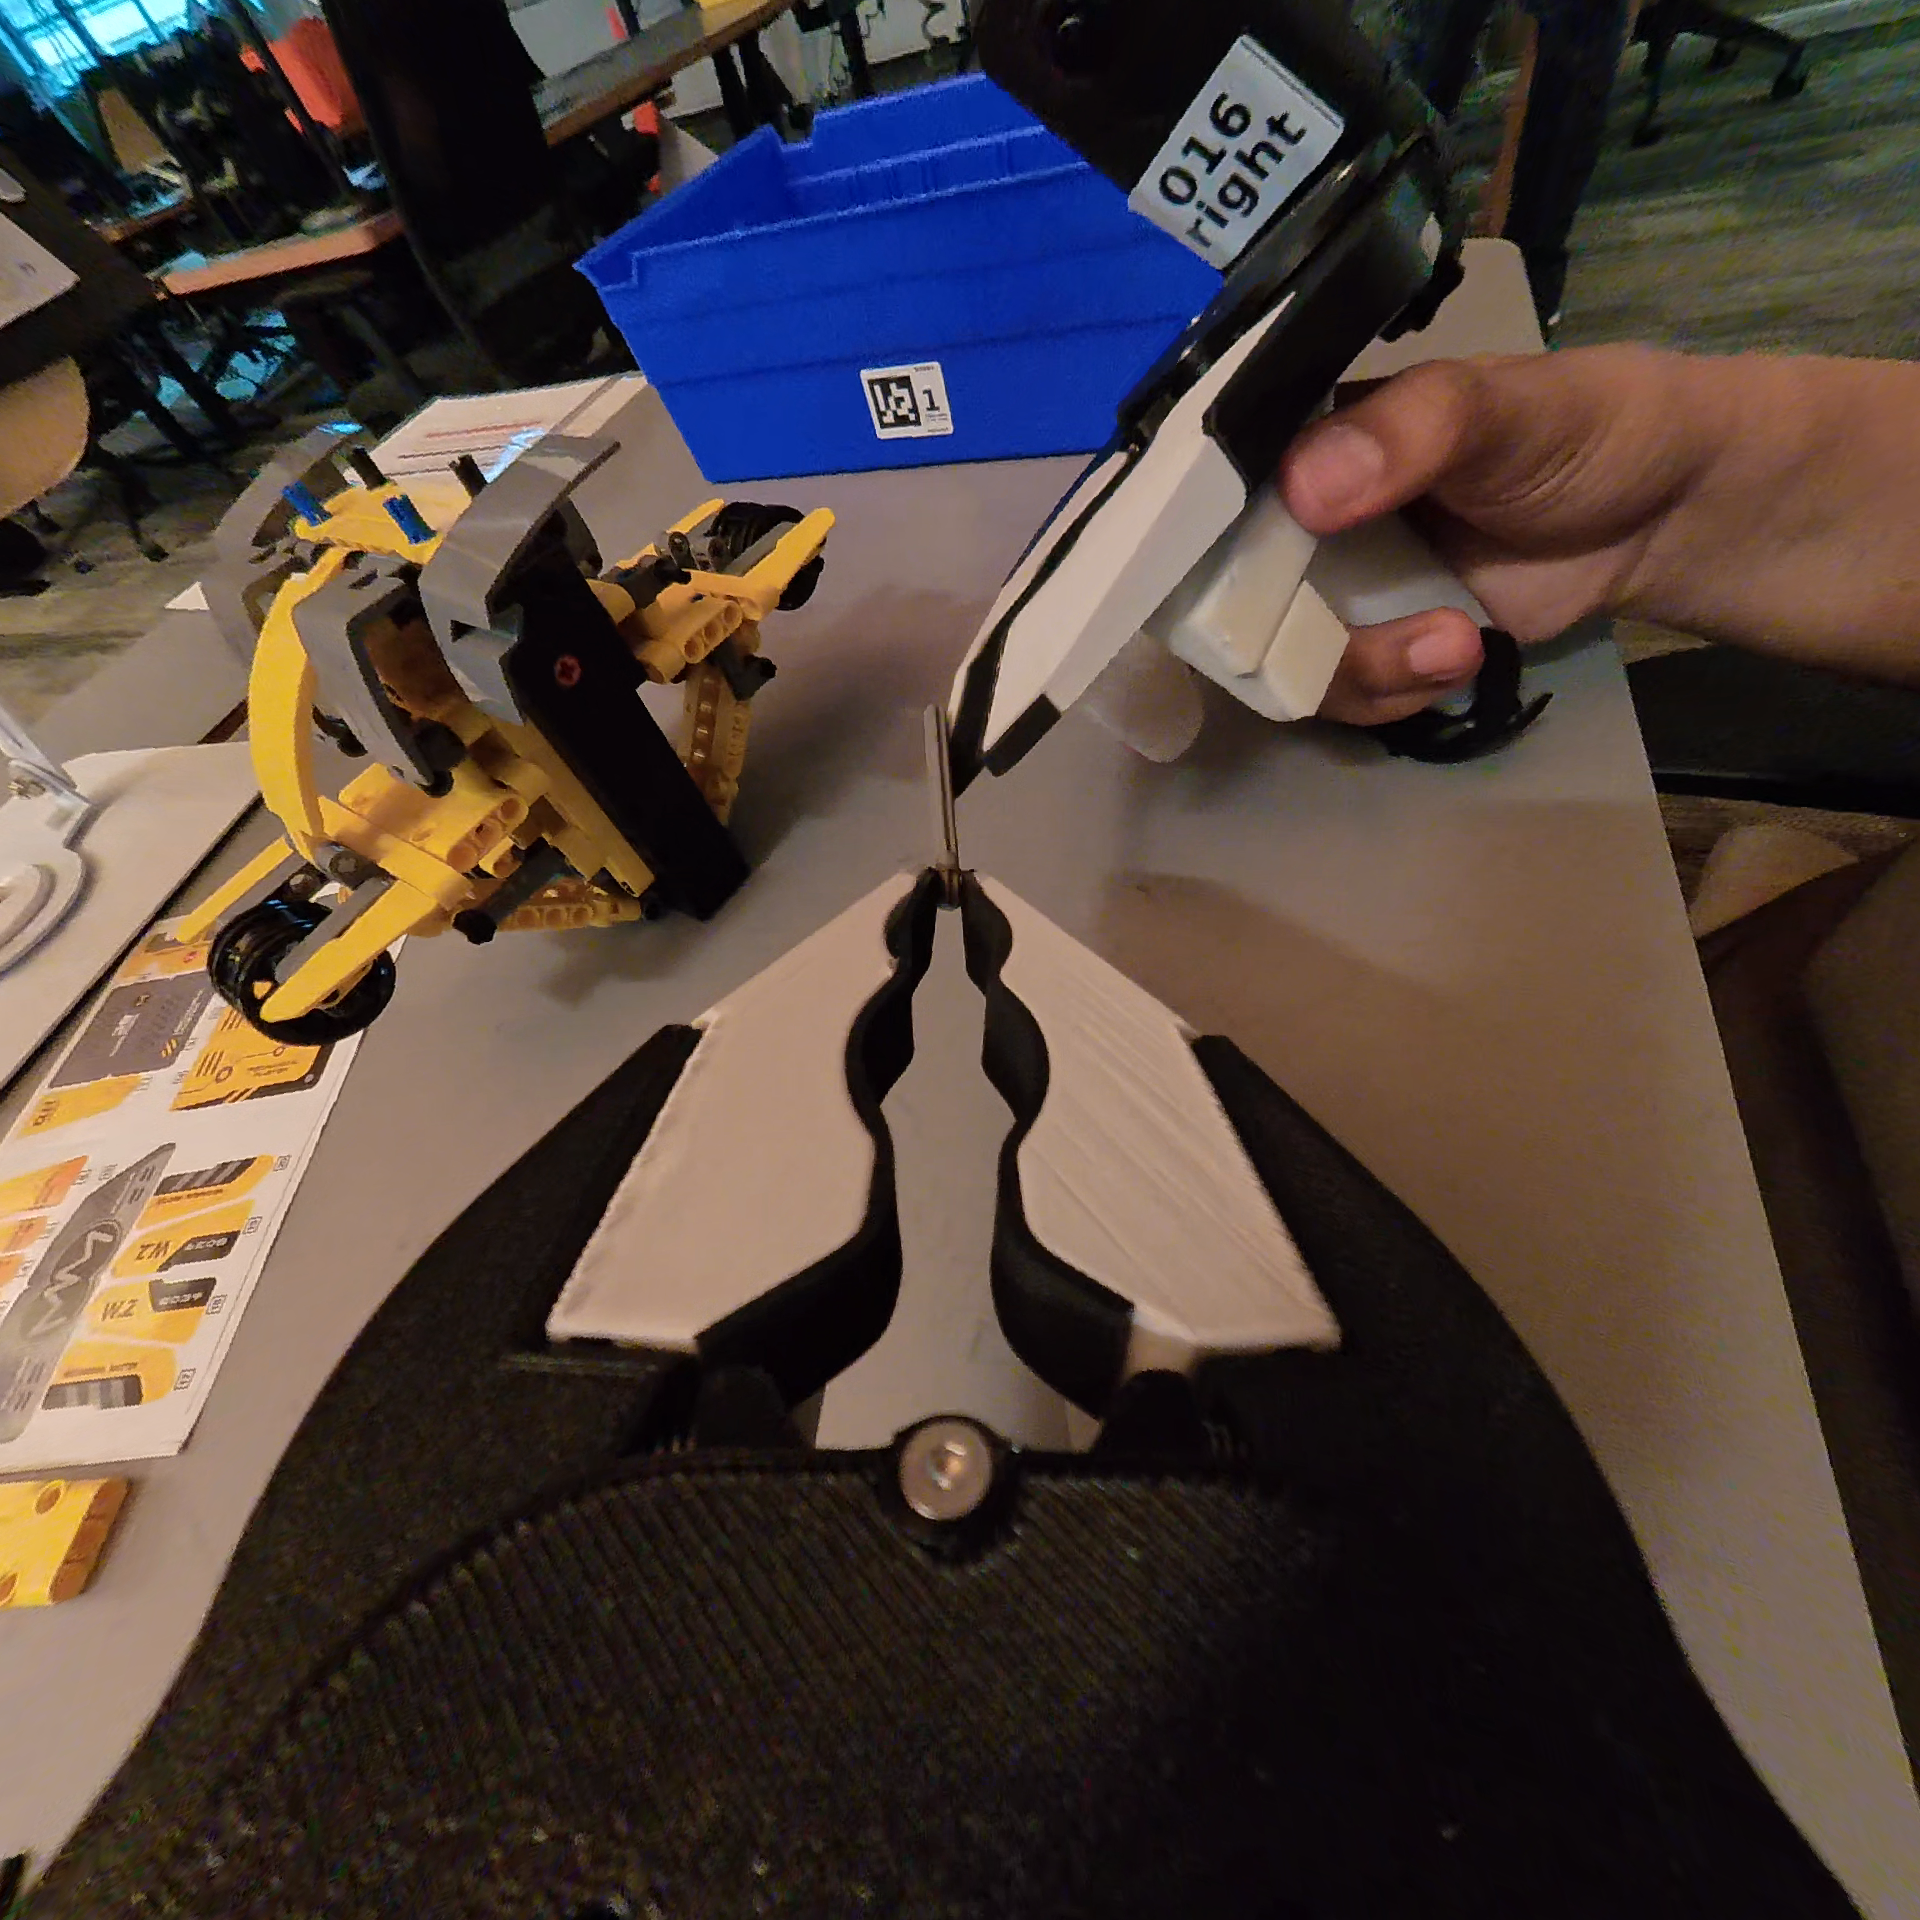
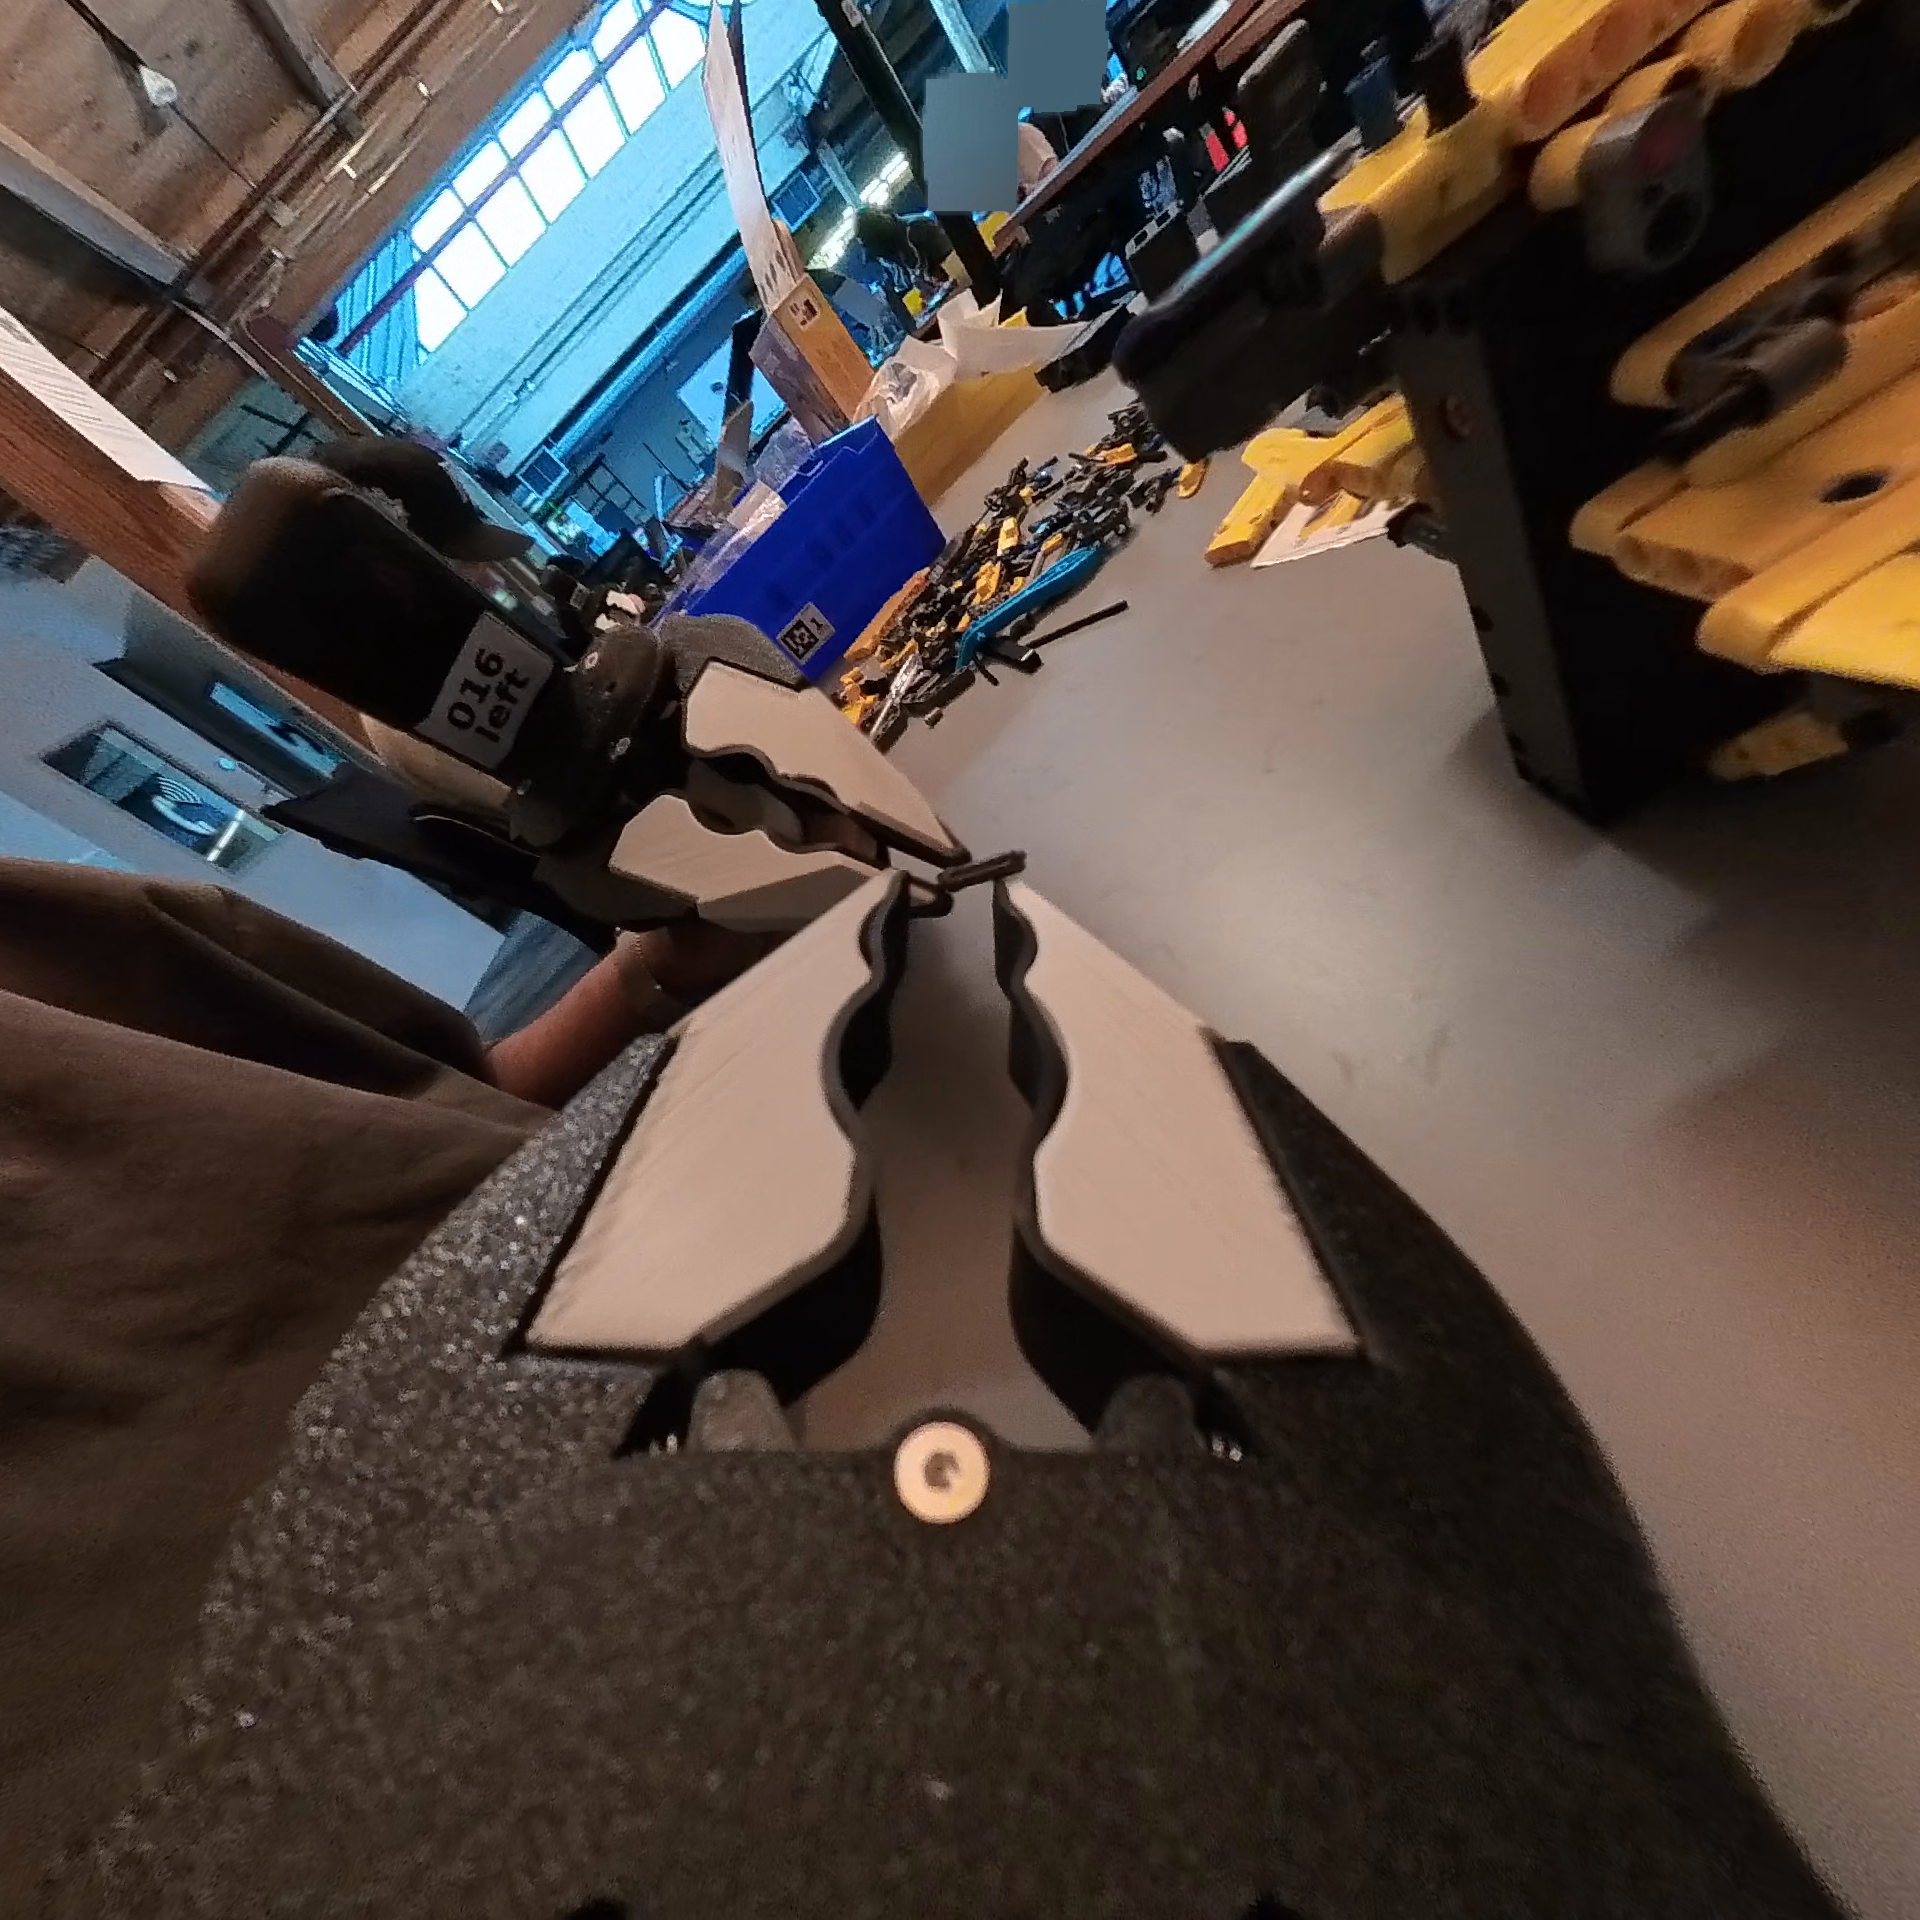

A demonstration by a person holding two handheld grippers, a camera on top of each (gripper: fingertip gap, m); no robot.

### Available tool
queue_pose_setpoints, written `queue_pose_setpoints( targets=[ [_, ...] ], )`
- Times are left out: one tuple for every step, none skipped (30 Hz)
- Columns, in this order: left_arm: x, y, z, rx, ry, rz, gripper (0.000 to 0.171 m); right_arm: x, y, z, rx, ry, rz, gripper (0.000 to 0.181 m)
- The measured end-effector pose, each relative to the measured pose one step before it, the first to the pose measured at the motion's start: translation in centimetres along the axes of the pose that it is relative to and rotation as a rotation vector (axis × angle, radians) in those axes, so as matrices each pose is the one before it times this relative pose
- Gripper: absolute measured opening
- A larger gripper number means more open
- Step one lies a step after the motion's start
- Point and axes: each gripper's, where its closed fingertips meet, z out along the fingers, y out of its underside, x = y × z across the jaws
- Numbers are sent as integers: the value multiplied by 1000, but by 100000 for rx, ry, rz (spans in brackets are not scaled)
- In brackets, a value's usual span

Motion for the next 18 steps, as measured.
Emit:
queue_pose_setpoints(
  targets=[
    [4, -45, -67, 299, 13, 236, 2, -30, -22, 40, 217, -468, 651, 15],
    [-2, -55, -69, 432, 59, 154, 3, 29, 11, 21, -28, -34, 476, 15],
    [33, -66, -66, 412, 220, 16, 2, 45, 23, 32, -190, 239, 235, 15],
    [31, -97, -58, 531, 152, 68, 3, 68, 19, 30, -137, 532, -16, 15],
    [112, -130, -57, 643, 560, 333, 2, 162, -5, 16, -23, 1239, 18, 16],
    [141, -152, -34, 735, 586, 99, 2, 166, -11, 19, 21, 1256, -5, 17],
    [49, -72, 6, 224, 48, 115, 2, -14, 18, 16, -141, -23, -139, 17],
    [-112, 73, 36, -582, -1019, 345, 2, -131, 21, 23, -190, -615, -289, 14],
    [-50, 101, 53, -679, -663, 708, 2, -136, -75, -21, 538, -383, -726, 9],
    [-71, 70, 50, -379, -812, 534, 3, -287, -151, -37, 1046, -1078, -1366, 6],
    [-134, -8, 49, 42, -1082, 142, 3, -253, -159, -30, 936, -518, -1374, 3],
    [-220, -178, 21, 1162, -1728, -668, 3, 24, -287, -64, 1684, 1692, -2645, 3],
    [-402, -226, -10, 1390, -2716, -1313, 5, 35, -482, -145, 2890, 2453, -4600, 3],
    [-481, -314, -36, 2059, -2601, -2804, 16, -8, -638, -237, 3491, 2839, -6399, 3],
    [-240, -370, -66, 2524, 196, -5652, 22, 16, -760, -296, 3954, 3870, -8143, 3],
    [137, -421, -114, 2674, 4150, -8373, 24, 28, -808, -319, 3855, 4840, -10035, 3],
    [313, -590, -167, 3728, 6563, -10301, 25, -21, -723, -277, 2881, 5150, -11841, 3],
    [230, -725, -242, 4845, 7043, -11689, 25, -78, -596, -201, 1635, 5375, -13080, 3]
  ],
)
